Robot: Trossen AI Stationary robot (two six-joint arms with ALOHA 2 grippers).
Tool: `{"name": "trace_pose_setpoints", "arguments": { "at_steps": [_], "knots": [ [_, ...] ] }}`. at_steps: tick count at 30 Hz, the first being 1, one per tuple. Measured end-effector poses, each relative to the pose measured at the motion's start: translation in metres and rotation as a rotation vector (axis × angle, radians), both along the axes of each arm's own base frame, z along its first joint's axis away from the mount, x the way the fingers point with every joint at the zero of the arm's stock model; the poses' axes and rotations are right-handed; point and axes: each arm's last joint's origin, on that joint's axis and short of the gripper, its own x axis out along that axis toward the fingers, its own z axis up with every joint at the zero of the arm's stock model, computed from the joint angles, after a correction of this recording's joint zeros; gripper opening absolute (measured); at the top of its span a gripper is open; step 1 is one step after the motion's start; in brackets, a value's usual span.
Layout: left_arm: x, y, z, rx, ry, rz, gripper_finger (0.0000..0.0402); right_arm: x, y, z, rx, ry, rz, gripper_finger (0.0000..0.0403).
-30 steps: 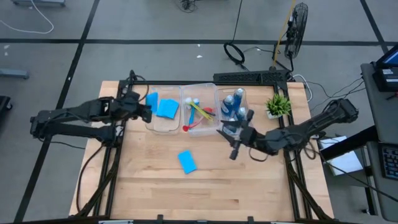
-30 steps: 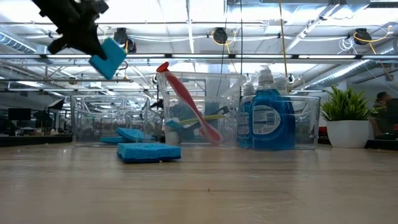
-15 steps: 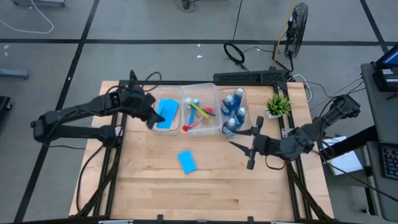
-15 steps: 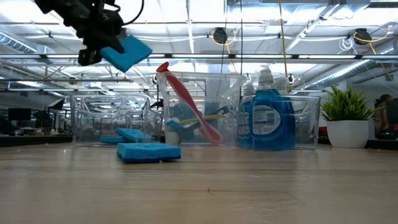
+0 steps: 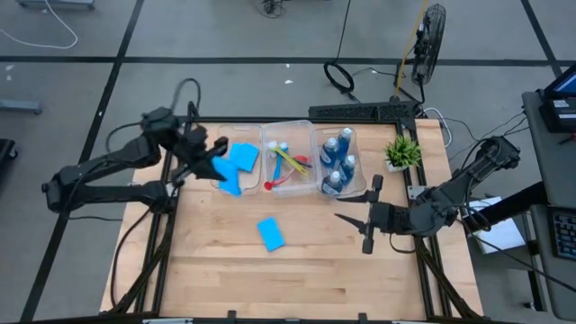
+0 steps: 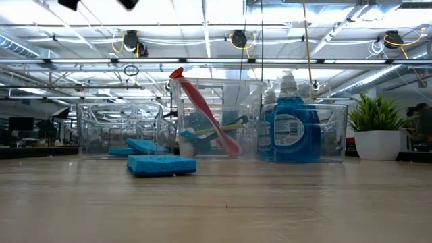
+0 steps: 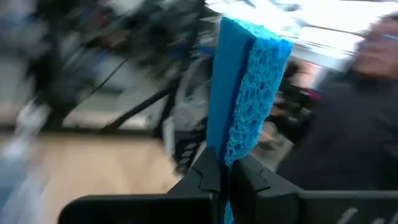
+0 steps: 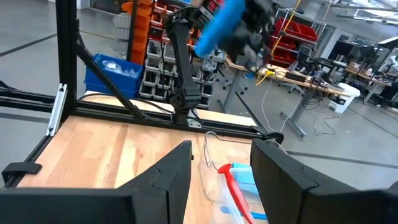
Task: Pick & Place Kitchen Sink Supplies
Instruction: Put the blue dishwashing sponge into the left transparent bin
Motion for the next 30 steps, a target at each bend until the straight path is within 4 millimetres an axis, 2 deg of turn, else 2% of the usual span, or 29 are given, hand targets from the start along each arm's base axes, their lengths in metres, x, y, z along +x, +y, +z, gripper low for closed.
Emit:
{"name": "trace_pose_setpoints", "arguments": {
  "at_steps": [8,13,16,20,26,30],
  "knots": [
    [-0.007,-0.018,0.033,0.158,-0.343,-0.201,0.0007,0.000,0.000,0.000,0.000,0.000,0.000,0.0149],
    [-0.006,-0.023,0.035,0.111,-0.334,-0.214,0.0007,0.000,0.000,0.000,-0.001,0.001,0.000,0.0152],
    [-0.001,-0.022,0.027,0.012,-0.207,-0.173,0.0007,0.000,0.000,0.000,-0.001,0.001,0.000,0.0153],
    [0.008,-0.017,-0.002,-0.166,0.125,-0.014,0.0007,0.000,0.000,0.000,0.003,0.000,-0.001,0.0151],
    [0.000,-0.008,-0.051,-0.320,0.658,0.450,0.0007,0.000,0.000,0.000,0.006,0.000,-0.001,0.0150],
    [-0.008,0.002,-0.060,-0.367,0.758,0.729,0.0007,0.000,0.000,0.000,0.006,0.000,-0.001,0.0148]
  ]
}}
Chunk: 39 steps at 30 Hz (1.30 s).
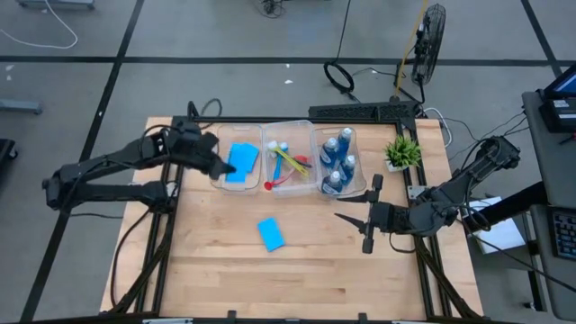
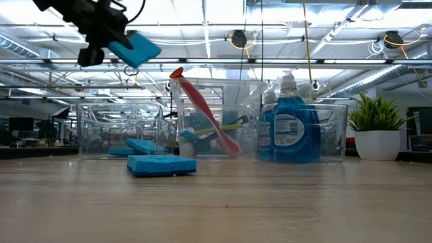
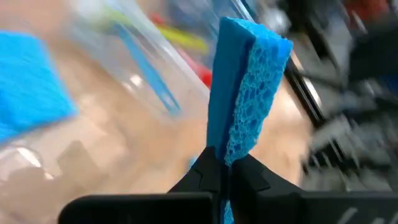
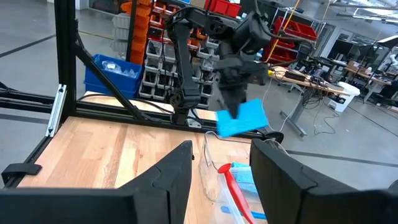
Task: Pick & Place Kitchen Sink Supplies
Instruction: Put the blue dishwashing sponge into the left transparent bin
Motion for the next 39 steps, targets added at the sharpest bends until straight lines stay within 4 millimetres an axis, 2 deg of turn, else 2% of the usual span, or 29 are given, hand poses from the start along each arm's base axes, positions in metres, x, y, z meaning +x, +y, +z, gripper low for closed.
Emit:
{"name": "trace_pose_setpoints", "arguments": {
  "at_steps": [5,9,16,22,31,39],
  "knots": [
    [0.000,0.021,-0.002,0.047,0.032,0.283,0.0007,0.000,0.000,0.000,-0.001,0.000,0.000,0.0147],
    [0.004,0.040,-0.014,0.026,0.111,0.391,0.0007,0.000,0.000,0.000,-0.004,0.002,0.000,0.0149],
    [0.024,0.071,-0.053,-0.087,0.287,0.383,0.0007,0.000,0.000,-0.001,-0.010,0.010,0.000,0.0146],
    [0.035,0.083,-0.079,-0.157,0.386,0.365,0.0007,0.000,0.000,-0.001,-0.010,0.011,-0.001,0.0150],
    [0.045,0.091,-0.095,-0.184,0.418,0.366,0.0008,0.000,0.000,-0.001,-0.011,0.011,-0.001,0.0148],
    [0.047,0.093,-0.102,-0.189,0.448,0.372,0.0046,0.000,0.000,-0.001,-0.010,0.011,-0.001,0.0148]
  ]
}}
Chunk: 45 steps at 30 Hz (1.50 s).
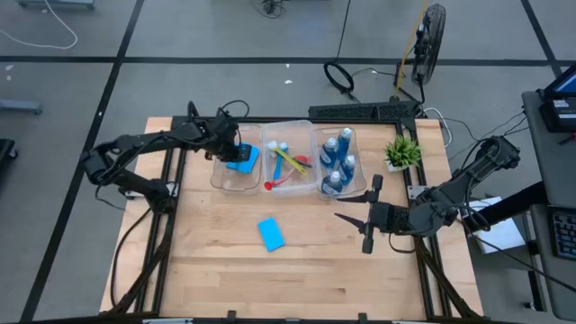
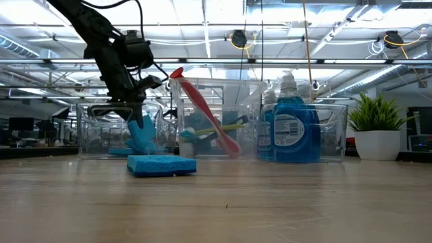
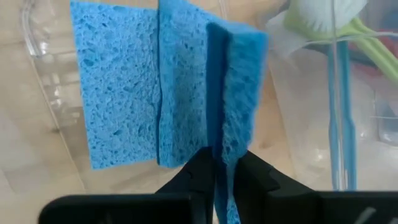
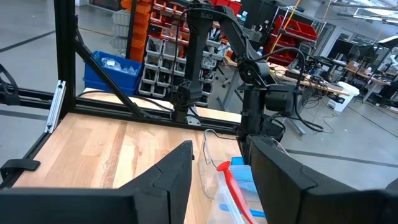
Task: Pick & Place Kitchen Sink Supplies
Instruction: Put the blue dishwashing sponge into the left transparent bin
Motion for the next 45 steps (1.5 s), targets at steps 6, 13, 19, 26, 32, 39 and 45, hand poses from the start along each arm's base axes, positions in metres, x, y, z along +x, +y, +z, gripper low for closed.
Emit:
{"name": "trace_pose_setpoints", "arguments": {
  "at_steps": [6,13,19,26,32,39,45],
  "knots": [
    [-0.001,0.001,0.000,0.004,0.000,-0.013,0.0076,0.000,0.000,0.000,0.003,-0.001,0.000,0.0149],
    [-0.005,0.005,0.002,-0.026,-0.044,-0.050,0.0137,0.000,0.000,0.000,0.003,-0.001,0.000,0.0152],
    [-0.019,0.011,0.015,-0.030,-0.106,-0.017,0.0181,0.000,0.000,0.000,0.004,-0.002,0.000,0.0153],
    [-0.036,0.002,0.045,0.023,-0.220,0.009,0.0186,0.000,0.000,0.000,0.033,-0.007,-0.003,0.0153],
    [-0.042,-0.035,0.080,0.090,-0.382,-0.129,0.0186,0.000,0.000,0.000,0.031,-0.007,-0.003,0.0153],
    [-0.047,-0.096,0.109,0.072,-0.534,-0.296,0.0186,0.000,0.000,0.000,0.028,-0.006,-0.002,0.0153],
    [-0.044,-0.138,0.113,0.041,-0.530,-0.302,0.0186,0.000,0.000,0.000,0.026,-0.005,-0.002,0.0153]
  ]
}}
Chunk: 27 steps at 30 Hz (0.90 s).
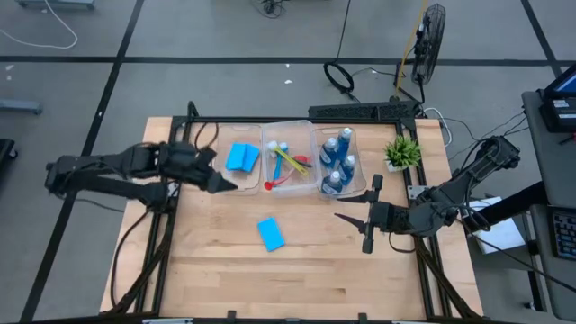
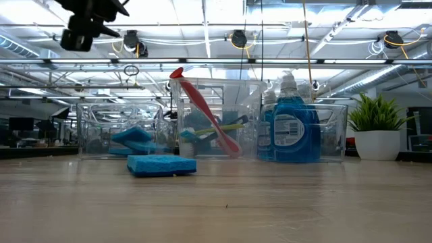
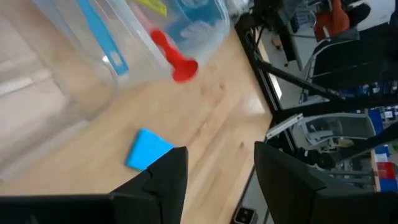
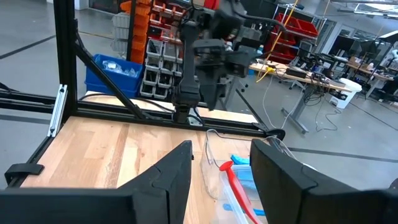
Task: Pick & Place Kitchen Sink Supplies
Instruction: Put the blue dishwashing sponge into the left transparent bin
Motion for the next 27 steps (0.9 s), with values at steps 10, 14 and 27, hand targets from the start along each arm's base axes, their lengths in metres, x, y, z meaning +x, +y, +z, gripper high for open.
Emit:
{"name": "trace_pose_setpoints", "arguments": {
  "at_steps": [10,14,27],
  "knots": [
    [0.028,-0.059,-0.019,-0.078,0.093,0.031,0.0186,0.000,0.000,0.000,0.000,0.000,0.000,0.0153],
    [0.042,-0.079,-0.036,-0.141,0.177,0.079,0.0186,0.000,0.000,0.000,0.000,0.000,0.000,0.0153],
    [0.080,-0.105,-0.096,-0.148,0.374,0.236,0.0186,0.000,0.000,0.000,0.002,0.000,0.000,0.0153]
  ]
}}
